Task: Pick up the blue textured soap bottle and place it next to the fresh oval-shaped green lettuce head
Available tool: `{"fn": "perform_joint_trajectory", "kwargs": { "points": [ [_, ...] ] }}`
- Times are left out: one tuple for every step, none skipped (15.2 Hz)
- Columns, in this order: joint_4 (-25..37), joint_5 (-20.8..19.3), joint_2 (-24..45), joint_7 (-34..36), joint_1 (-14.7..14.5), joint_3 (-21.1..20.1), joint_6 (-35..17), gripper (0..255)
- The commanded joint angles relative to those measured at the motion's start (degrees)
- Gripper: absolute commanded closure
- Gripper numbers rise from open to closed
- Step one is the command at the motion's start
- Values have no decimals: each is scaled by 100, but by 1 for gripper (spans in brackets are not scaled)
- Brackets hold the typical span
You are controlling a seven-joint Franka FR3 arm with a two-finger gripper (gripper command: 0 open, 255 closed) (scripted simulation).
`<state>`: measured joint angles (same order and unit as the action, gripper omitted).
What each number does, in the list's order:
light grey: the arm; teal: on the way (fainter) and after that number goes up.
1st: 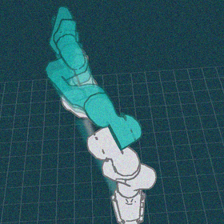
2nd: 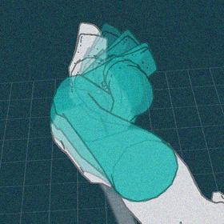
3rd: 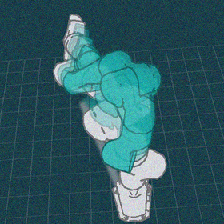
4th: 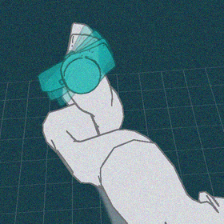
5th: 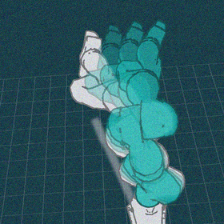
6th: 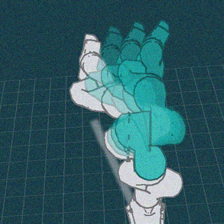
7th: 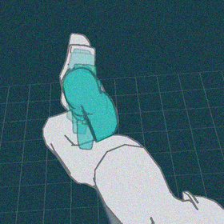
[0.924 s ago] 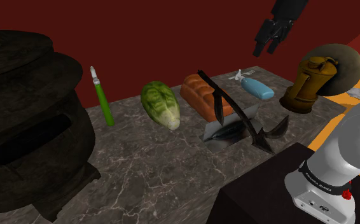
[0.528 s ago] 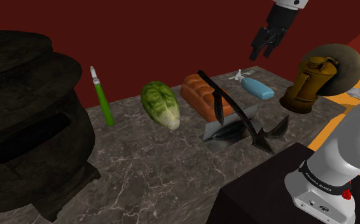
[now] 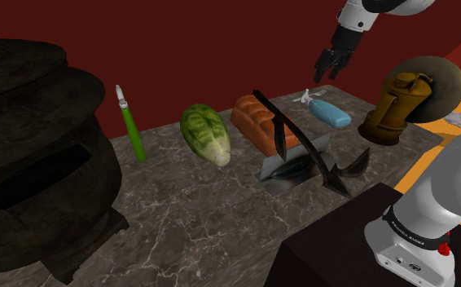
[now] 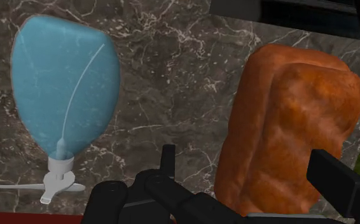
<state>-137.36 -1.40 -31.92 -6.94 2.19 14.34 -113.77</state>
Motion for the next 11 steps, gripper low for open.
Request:
{"fn": "perform_joint_trajectory", "kwargs": {
  "points": [
    [55,0,318,-232,30,219,-267,0],
    [101,16,488,-343,36,322,-390,0],
    [154,42,663,-458,38,426,-509,0],
    [215,76,844,-576,38,530,-624,0],
    [282,121,1029,-698,36,633,-735,0],
    [357,177,1219,-825,33,735,-842,0],
    [439,246,1414,-958,29,835,-943,0],
    [528,326,1614,-1096,24,934,-1039,0],
    [625,419,1819,-1240,20,1029,-1129,0],
    [729,525,2028,-1389,17,1123,-1211,0],
    [840,644,2243,-1544,14,1213,-1286,0]
  ]
}}
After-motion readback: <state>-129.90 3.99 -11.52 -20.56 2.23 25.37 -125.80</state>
